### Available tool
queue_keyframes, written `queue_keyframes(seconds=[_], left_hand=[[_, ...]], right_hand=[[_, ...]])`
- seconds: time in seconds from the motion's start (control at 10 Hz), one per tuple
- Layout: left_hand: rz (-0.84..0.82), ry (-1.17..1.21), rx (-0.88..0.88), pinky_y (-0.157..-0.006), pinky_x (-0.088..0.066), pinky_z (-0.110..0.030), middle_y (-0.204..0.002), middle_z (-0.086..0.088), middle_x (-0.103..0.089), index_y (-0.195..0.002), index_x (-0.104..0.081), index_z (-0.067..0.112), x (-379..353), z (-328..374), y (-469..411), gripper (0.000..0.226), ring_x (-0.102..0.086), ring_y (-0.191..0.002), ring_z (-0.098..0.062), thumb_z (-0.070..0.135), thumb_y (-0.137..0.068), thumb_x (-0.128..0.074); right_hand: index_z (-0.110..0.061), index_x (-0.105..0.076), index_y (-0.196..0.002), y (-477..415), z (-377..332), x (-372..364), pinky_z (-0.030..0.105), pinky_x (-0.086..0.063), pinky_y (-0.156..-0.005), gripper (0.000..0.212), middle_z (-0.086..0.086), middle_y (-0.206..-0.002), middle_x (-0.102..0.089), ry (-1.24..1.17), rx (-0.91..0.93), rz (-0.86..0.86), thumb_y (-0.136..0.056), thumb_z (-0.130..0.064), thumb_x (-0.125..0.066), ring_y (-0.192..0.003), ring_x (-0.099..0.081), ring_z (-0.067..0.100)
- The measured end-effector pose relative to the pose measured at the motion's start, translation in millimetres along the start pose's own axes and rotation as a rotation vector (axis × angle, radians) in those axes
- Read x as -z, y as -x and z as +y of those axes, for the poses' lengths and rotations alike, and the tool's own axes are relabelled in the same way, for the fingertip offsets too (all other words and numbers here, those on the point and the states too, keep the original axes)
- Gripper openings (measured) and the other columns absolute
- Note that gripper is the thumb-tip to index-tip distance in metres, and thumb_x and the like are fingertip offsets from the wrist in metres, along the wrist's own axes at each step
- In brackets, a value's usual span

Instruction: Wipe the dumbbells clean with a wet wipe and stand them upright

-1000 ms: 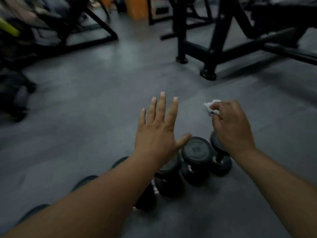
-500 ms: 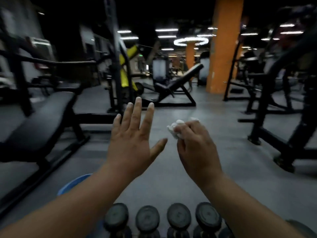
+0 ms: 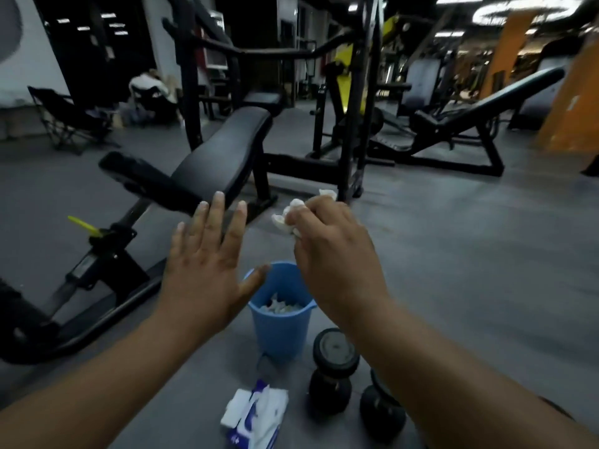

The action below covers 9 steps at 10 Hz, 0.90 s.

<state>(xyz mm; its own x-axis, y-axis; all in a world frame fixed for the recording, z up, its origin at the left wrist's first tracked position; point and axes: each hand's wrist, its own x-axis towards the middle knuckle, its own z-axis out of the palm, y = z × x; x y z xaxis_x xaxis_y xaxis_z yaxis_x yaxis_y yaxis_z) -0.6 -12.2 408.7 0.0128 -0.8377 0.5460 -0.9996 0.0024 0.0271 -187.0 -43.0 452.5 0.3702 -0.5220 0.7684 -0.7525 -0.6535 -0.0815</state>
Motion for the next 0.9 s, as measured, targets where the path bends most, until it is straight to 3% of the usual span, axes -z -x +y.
queue_keyframes(seconds=[0.2,0.3,0.4,0.5,0.6,0.7,0.8,0.9], left_hand=[[-0.136,0.033,0.078,-0.12,-0.007,-0.05,-0.165,-0.007,0.009,-0.157,0.006,0.026,-111,-2,-4,0.09,0.003,-0.152,-0.025,0.075,-0.086,-0.019],[-0.178,0.059,0.081,-0.12,-0.005,-0.049,-0.165,-0.006,0.011,-0.156,0.01,0.028,-161,3,-8,0.088,0.005,-0.152,-0.024,0.075,-0.087,-0.019],[-0.211,0.063,0.116,-0.12,-0.008,-0.051,-0.166,-0.007,0.008,-0.156,0.009,0.027,-201,-3,-11,0.089,0.003,-0.152,-0.025,0.074,-0.086,-0.021],[-0.255,0.044,0.162,-0.121,-0.005,-0.049,-0.165,-0.006,0.013,-0.155,0.012,0.028,-233,-13,-9,0.089,0.007,-0.152,-0.023,0.074,-0.087,-0.022],[-0.304,0.042,0.202,-0.12,-0.003,-0.049,-0.164,-0.006,0.016,-0.153,0.017,0.029,-259,-18,-8,0.088,0.009,-0.152,-0.024,0.071,-0.089,-0.028],[-0.372,0.026,0.2,-0.121,-0.004,-0.05,-0.164,-0.007,0.016,-0.155,0.014,0.027,-281,-15,-10,0.09,0.008,-0.152,-0.026,0.064,-0.091,-0.037],[-0.375,0.026,0.164,-0.121,-0.006,-0.051,-0.165,-0.008,0.012,-0.156,0.009,0.025,-292,1,-14,0.091,0.005,-0.152,-0.027,0.06,-0.091,-0.044],[-0.369,0.014,0.105,-0.12,-0.006,-0.051,-0.165,-0.009,0.01,-0.157,0.006,0.023,-293,27,-19,0.09,0.004,-0.152,-0.027,0.059,-0.091,-0.044]], right_hand=[[-0.016,-0.066,-0.105,27,56,-104,0.044,-0.048,-0.076,0.022,0.003,-0.107,-0.06,-0.022,-0.016,-0.144,-0.085,-0.01,-0.06,-0.095,-0.053,0.027],[-0.013,-0.063,-0.105,37,75,-147,0.041,-0.052,-0.062,0.018,0.005,-0.111,-0.053,-0.172,-0.079,-0.225,-0.088,-0.007,-0.062,-0.086,-0.055,0.024],[-0.013,-0.06,-0.105,36,85,-198,0.04,-0.053,-0.059,0.019,0.004,-0.107,-0.05,-0.308,-0.15,-0.246,-0.088,-0.004,-0.058,-0.075,-0.055,0.024],[-0.014,-0.059,-0.112,36,100,-256,0.037,-0.051,-0.069,0.027,0.006,-0.115,-0.049,-0.352,-0.246,-0.307,-0.088,-0.002,-0.055,-0.085,-0.057,0.025],[-0.032,-0.025,-0.149,48,112,-304,0.041,-0.048,-0.091,0.07,0.003,-0.16,-0.009,-0.157,-0.249,-0.912,-0.09,-0.014,-0.059,-0.124,-0.046,0.033],[-0.038,-0.001,-0.153,66,120,-311,0.047,-0.045,-0.1,0.087,-0.005,-0.162,0.017,-0.034,-0.209,-1.11,-0.092,-0.014,-0.057,-0.142,-0.025,0.033],[-0.034,0.0,-0.155,86,134,-294,0.046,-0.04,-0.107,0.079,-0.005,-0.162,0.017,-0.087,-0.187,-0.937,-0.097,-0.02,-0.052,-0.15,0.0,0.025],[-0.032,0.0,-0.155,108,150,-272,0.045,-0.031,-0.112,0.077,-0.002,-0.163,0.014,-0.065,-0.211,-0.797,-0.097,-0.024,-0.049,-0.15,0.005,0.023]])
